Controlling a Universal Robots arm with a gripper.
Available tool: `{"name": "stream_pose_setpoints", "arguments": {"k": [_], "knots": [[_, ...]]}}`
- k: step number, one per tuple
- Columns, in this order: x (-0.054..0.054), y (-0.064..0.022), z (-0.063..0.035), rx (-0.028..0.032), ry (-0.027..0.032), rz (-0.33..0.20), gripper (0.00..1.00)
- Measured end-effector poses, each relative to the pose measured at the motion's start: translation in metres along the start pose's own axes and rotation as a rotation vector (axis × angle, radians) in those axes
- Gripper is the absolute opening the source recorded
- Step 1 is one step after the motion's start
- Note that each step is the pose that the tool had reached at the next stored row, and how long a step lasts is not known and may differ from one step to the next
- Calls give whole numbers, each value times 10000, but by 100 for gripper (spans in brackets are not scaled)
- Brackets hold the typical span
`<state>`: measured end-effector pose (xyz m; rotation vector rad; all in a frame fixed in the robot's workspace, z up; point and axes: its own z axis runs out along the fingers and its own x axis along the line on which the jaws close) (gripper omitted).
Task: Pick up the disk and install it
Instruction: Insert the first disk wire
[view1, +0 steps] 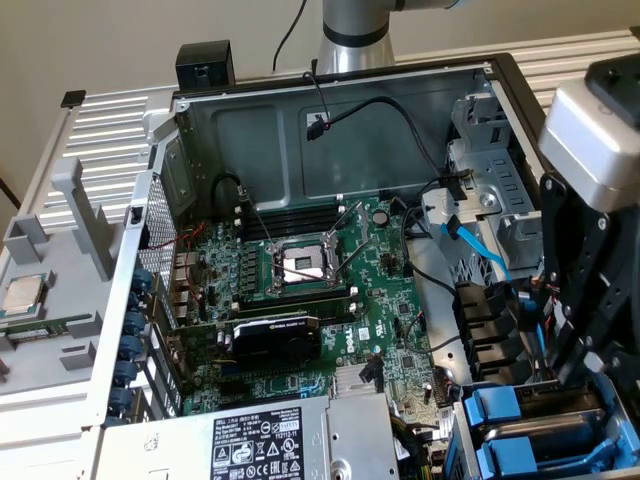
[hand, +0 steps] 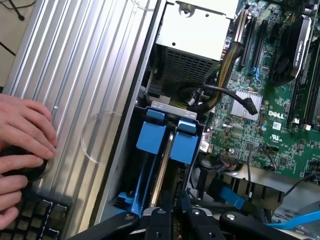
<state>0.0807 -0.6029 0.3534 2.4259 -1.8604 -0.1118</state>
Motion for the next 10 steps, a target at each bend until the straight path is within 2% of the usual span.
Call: {"name": "stream_pose_setpoints", "arguments": {"k": [3, 8, 10], "knots": [[-53, -14, 0, -11, 43, 5, 17], [-92, -24, -1, -65, 260, 37, 17], [-116, -31, -1, -69, 312, 44, 17]]}}
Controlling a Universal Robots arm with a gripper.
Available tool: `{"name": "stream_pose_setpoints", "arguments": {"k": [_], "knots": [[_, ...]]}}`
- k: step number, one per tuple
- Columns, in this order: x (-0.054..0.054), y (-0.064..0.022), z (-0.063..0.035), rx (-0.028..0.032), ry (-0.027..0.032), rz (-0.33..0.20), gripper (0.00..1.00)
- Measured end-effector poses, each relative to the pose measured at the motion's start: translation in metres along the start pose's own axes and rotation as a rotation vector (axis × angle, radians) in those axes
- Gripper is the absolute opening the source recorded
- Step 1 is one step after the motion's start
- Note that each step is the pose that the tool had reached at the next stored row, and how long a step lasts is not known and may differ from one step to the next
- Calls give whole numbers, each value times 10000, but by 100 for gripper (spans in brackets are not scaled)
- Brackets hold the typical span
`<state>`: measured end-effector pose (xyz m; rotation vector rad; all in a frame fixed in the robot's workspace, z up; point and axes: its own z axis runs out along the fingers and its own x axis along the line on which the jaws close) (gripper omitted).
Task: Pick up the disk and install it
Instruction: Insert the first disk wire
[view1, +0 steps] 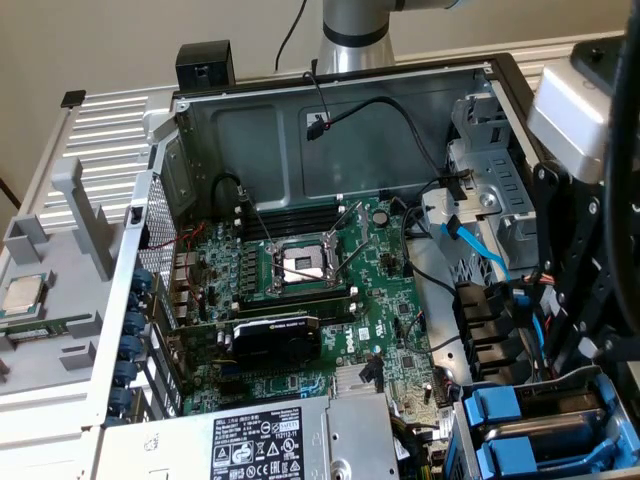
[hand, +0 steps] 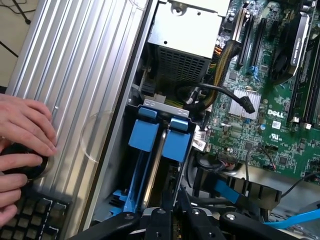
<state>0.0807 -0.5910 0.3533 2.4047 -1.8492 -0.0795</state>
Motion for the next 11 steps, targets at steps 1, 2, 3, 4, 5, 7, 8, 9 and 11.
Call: {"name": "stream_pose_setpoints", "arguments": {"k": [1, 2, 3, 4, 5, 7, 8, 9, 11], "knots": [[-8, -2, 0, 0, 11, 4, 17], [-11, -3, 0, -2, 19, 19, 17], [-10, -3, 0, -3, 18, 69, 17], [-10, -2, -1, -7, 10, 161, 17], [-11, -2, -1, -11, -4, 299, 17], [-11, -2, 0, -18, -41, 594, 17], [-11, -3, -1, -22, -58, 744, 17], [-11, -3, 0, -25, -76, 892, 17], [-11, -3, 0, -33, -112, 1194, 17]]}}
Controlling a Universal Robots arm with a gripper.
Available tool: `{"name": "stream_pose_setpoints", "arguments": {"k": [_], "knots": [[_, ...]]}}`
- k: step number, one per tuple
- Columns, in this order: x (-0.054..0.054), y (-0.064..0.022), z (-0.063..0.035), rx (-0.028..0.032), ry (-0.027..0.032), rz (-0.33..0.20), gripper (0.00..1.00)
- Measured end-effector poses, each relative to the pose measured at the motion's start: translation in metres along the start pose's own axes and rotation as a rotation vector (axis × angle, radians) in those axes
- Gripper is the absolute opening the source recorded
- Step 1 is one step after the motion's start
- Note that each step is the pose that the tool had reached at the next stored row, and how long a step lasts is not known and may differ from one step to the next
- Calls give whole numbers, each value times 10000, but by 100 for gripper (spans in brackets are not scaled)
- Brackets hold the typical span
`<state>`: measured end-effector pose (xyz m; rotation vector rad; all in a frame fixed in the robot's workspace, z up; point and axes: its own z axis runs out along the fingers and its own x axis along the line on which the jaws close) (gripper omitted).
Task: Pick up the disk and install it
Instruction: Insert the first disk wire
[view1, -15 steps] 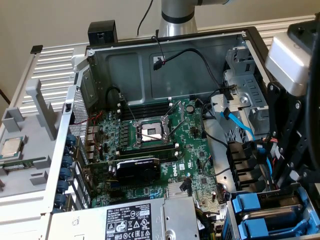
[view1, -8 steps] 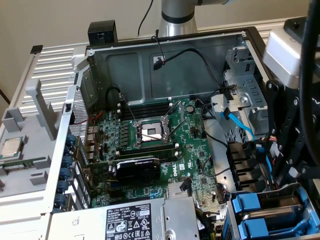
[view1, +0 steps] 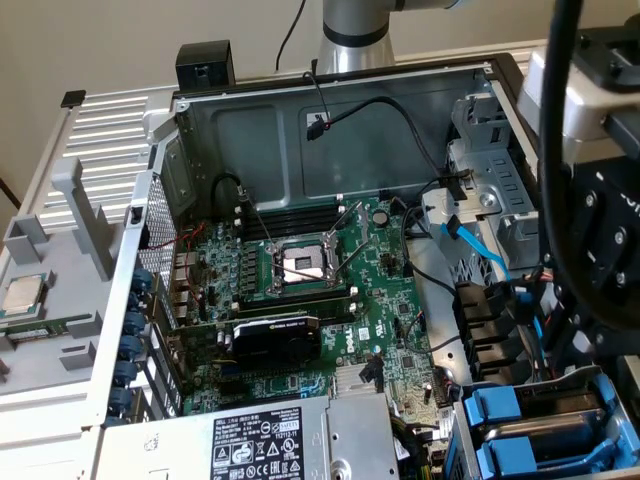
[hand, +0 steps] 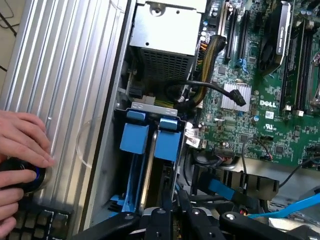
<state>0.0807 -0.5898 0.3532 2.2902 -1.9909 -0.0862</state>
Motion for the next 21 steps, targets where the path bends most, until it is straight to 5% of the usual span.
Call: {"name": "stream_pose_setpoints", "arguments": {"k": [6, 10, 11, 21], "knots": [[0, 0, 1, -11, -20, 310, 17], [0, -1, 1, -50, 241, 489, 17], [0, -1, 2, -54, 257, 535, 17], [0, 0, 1, -84, 238, 1095, 17]]}}
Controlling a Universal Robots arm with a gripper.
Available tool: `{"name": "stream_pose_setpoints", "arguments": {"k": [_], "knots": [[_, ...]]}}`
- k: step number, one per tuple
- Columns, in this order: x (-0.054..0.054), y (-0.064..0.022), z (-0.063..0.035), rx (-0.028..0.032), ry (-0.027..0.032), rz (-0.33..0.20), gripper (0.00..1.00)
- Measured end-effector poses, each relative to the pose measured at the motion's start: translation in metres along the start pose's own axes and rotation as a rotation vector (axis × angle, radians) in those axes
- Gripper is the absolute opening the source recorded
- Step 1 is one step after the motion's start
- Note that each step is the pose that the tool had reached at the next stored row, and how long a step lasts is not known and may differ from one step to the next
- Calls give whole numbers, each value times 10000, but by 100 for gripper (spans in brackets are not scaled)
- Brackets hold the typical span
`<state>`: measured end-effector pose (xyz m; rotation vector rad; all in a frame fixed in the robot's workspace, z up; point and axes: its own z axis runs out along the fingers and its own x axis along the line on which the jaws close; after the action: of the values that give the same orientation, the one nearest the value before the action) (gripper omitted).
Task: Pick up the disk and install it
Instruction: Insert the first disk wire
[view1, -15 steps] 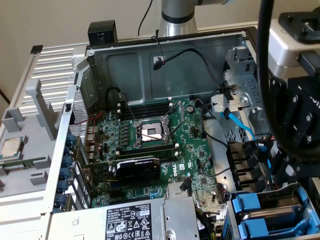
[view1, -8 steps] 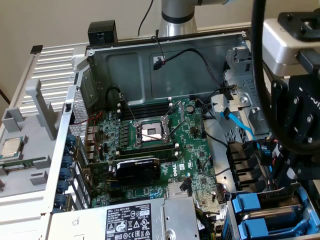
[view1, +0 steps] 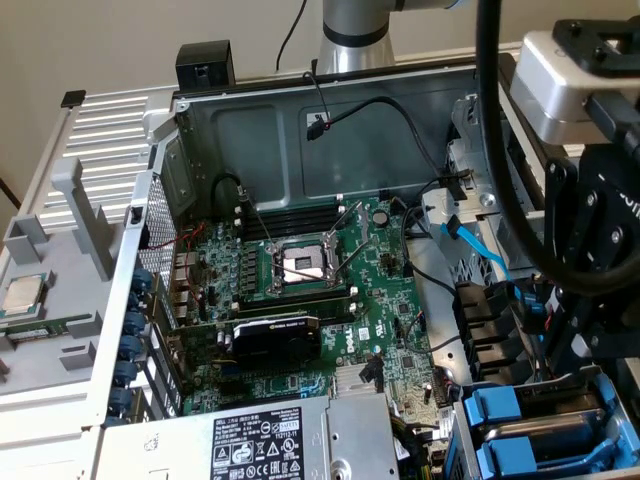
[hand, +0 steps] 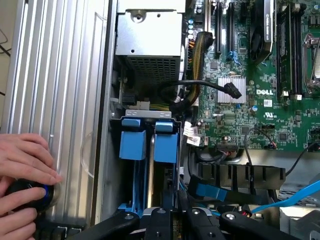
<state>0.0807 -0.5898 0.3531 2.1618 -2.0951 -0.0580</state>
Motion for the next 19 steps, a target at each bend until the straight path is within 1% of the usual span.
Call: {"name": "stream_pose_setpoints", "arguments": {"k": [3, 6, 7, 8, 11, 12, 17, 19], "knots": [[2, -1, 2, -13, 0, 2, 17], [2, -7, 1, -118, 21, 73, 17], [2, -8, 1, -147, 46, 108, 17], [2, -7, 2, -164, 84, 138, 17], [-21, -9, 0, -164, 195, 163, 17], [-28, -10, 0, -162, 210, 172, 17], [-28, -31, -3, -173, 208, 331, 17], [-27, -33, -3, -182, 243, 431, 17]]}}
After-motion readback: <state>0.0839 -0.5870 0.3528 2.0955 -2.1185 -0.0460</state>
